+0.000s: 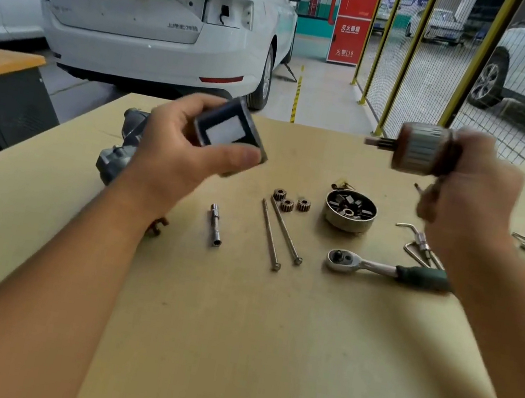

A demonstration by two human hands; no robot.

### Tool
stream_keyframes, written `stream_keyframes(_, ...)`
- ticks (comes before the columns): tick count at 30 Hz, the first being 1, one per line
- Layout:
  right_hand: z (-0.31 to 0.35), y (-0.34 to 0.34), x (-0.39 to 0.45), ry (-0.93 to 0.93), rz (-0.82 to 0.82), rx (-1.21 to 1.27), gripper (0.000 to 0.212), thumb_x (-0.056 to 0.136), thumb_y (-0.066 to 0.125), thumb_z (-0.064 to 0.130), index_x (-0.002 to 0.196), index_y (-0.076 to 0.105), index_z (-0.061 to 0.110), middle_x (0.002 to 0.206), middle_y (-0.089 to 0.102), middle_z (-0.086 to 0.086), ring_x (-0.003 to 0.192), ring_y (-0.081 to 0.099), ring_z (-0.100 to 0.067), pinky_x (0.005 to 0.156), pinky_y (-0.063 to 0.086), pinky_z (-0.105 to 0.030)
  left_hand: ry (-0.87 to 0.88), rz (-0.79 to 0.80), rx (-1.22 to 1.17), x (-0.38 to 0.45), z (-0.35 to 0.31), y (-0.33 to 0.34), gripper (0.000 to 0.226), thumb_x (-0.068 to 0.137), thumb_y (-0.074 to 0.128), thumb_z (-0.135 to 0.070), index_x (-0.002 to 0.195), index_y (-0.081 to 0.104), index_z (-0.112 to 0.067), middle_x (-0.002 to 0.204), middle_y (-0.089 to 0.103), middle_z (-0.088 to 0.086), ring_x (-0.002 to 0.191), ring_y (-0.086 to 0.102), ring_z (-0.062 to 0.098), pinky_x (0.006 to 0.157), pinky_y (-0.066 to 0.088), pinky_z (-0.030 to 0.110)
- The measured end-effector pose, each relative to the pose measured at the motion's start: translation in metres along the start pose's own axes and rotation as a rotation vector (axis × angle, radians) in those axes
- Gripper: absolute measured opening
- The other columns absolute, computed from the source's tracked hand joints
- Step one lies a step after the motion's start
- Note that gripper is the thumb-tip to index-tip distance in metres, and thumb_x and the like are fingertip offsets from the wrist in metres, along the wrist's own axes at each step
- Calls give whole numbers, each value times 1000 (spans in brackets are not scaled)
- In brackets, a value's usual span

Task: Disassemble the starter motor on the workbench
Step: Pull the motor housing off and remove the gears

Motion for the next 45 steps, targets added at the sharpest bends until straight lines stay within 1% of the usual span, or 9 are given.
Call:
stream_keyframes(7,-5,7,3,-119,111,-82,40,90,58,41,58,51,19,65,41,-16,45,33,-21,42,24,-29,-57,-14,364,-7,10,24,73,56,100,-49,119,70,-30,107,73,-11,98,71,7,88,62,36)
stream_keyframes(12,-32,16,-4,-54,122,-144,44,73,59,57,49,53,20,63,38,-11,59,32,-24,52,27,-36,-102,-201,617,-1,22,13,74,57,99,-49,110,51,-33,101,57,-14,88,62,10,68,54,29)
stream_keyframes(18,-46,12,-1,-18,114,-143,45,72,58,58,46,54,22,61,40,-9,54,33,-19,50,28,-30,-127,-206,837,5,34,13,70,66,91,-56,121,56,-29,110,49,-1,94,45,17,82,39,30)
stream_keyframes(26,-52,4,-1,79,68,-74,42,84,57,49,48,63,28,48,48,1,39,35,-15,40,28,-26,-179,-159,994,13,41,32,66,70,92,-48,109,46,-21,101,55,6,90,54,28,74,41,34)
stream_keyframes(34,-55,1,2,125,17,-36,41,82,58,49,49,67,27,49,53,3,37,35,-15,39,28,-24,-249,-12,1087,4,20,24,39,94,72,-28,131,61,-25,110,60,5,94,55,23,79,46,35)
stream_keyframes(37,-57,1,2,124,28,-54,42,81,58,51,49,65,25,50,52,1,37,35,-15,40,29,-24,-351,320,1494,-14,15,22,32,98,57,-36,129,54,-31,108,61,1,85,53,22,70,42,39)
stream_keyframes(40,-57,3,2,120,41,-70,41,80,58,52,48,66,28,48,51,2,37,36,-14,40,29,-25,-406,558,1618,-27,16,30,18,98,48,-23,116,52,-24,96,53,-1,81,50,20,71,40,40)
stream_keyframes(43,-57,3,2,114,51,-87,41,80,58,52,47,65,30,45,48,2,35,35,-14,39,29,-23,-361,543,1541,-25,18,42,10,94,49,-8,94,50,-17,89,50,2,73,51,17,62,44,35)
stream_keyframes(45,-59,3,3,120,49,-84,43,80,58,52,45,63,27,45,44,2,35,33,-15,41,28,-23,-353,491,1374,-22,26,49,12,95,53,-10,103,60,-15,100,57,5,79,58,19,64,51,33)
Point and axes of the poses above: each hand's wrist, its own x-axis towards the middle knuckle, its own y-axis out of the palm, z = x × y, the point moved 6 cm from there along x, towards the middle knuckle
